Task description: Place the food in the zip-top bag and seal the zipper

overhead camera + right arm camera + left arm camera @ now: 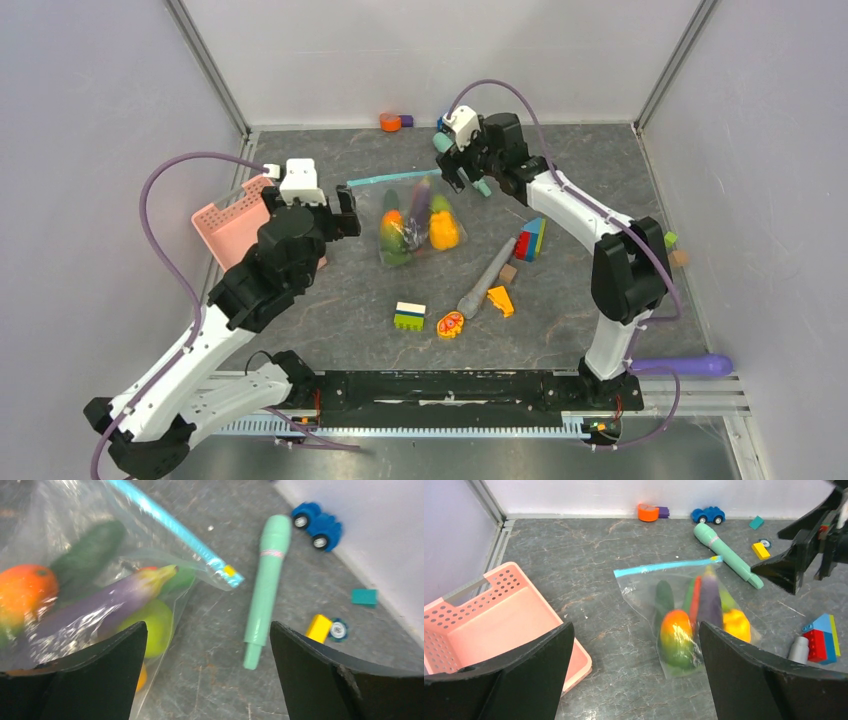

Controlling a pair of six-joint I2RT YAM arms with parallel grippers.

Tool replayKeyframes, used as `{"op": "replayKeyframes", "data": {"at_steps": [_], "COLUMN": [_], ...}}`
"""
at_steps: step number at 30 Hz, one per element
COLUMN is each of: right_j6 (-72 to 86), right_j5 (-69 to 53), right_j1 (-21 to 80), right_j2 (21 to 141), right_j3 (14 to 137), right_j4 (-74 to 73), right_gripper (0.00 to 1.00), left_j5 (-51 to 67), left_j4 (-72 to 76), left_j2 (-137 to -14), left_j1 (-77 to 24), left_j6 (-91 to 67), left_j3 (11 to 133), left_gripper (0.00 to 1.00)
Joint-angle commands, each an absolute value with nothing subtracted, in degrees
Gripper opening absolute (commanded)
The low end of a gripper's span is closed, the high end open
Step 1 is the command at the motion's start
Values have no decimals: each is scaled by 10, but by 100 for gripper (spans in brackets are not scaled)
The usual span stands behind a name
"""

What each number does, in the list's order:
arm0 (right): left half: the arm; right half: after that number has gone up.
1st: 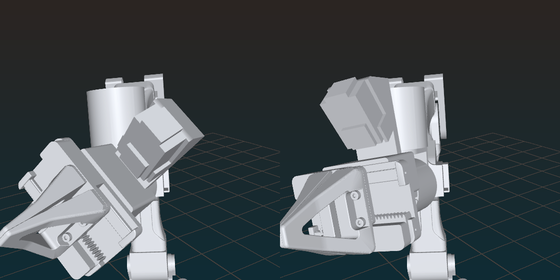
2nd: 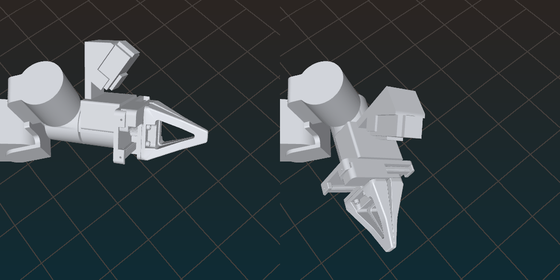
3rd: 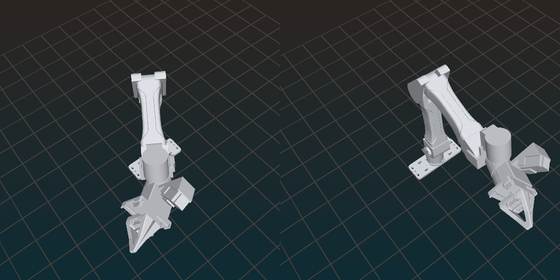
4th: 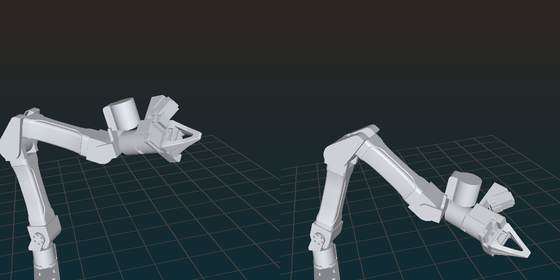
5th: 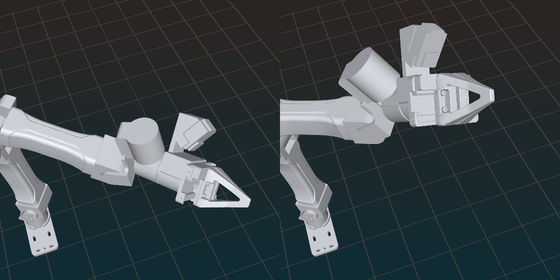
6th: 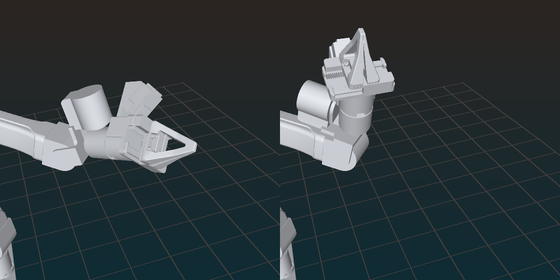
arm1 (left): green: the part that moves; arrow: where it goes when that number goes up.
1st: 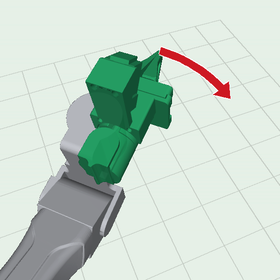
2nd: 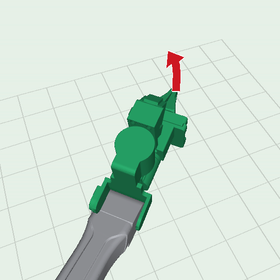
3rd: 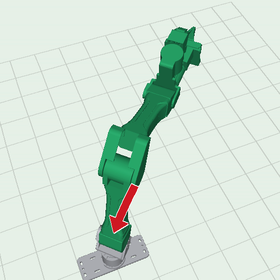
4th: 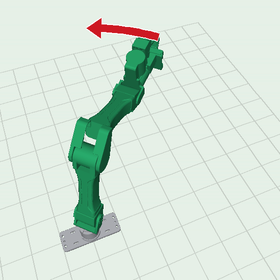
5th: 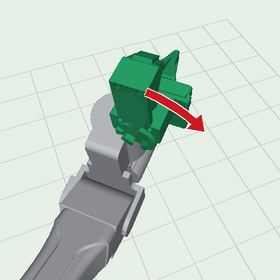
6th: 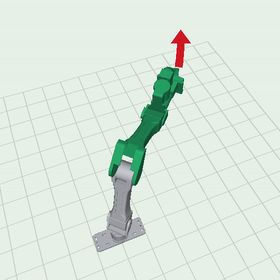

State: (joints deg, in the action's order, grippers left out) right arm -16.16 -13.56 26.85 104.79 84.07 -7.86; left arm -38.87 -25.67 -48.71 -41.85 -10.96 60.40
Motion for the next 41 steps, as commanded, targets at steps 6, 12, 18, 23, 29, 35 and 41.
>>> {"op": "replayKeyframes", "data": {"at_steps": [6, 12, 18, 23, 29, 35, 41], "right_j6": [-4, 84, 156, 162, 163, 150, 149], "right_j5": [-52, -42, -40, 81, 117, 69, 33], "right_j1": [182, 39, -127, -160, -160, -160, -161], "right_j2": [924, 795, 652, 529, 438, 406, 403], "right_j3": [813, 646, 479, 377, 339, 312, 297], "right_j4": [-48, -16, -15, -17, -6, 14, 3], "right_gripper": [98, 98, 98, 98, 98, 98, 98], "left_j5": [-454, -311, -206, -188, -197, -211, -213], "left_j4": [-276, -277, -274, -276, -285, -291, -287], "left_j2": [-501, -532, -539, -532, -515, -491, -480], "left_j1": [-396, -276, -193, -179, -174, -173, -173], "left_j6": [-223, -281, -325, -328, -320, -316, -315], "left_j3": [584, 570, 543, 525, 506, 490, 480], "left_gripper": [100, 100, 100, 100, 100, 100, 100]}}
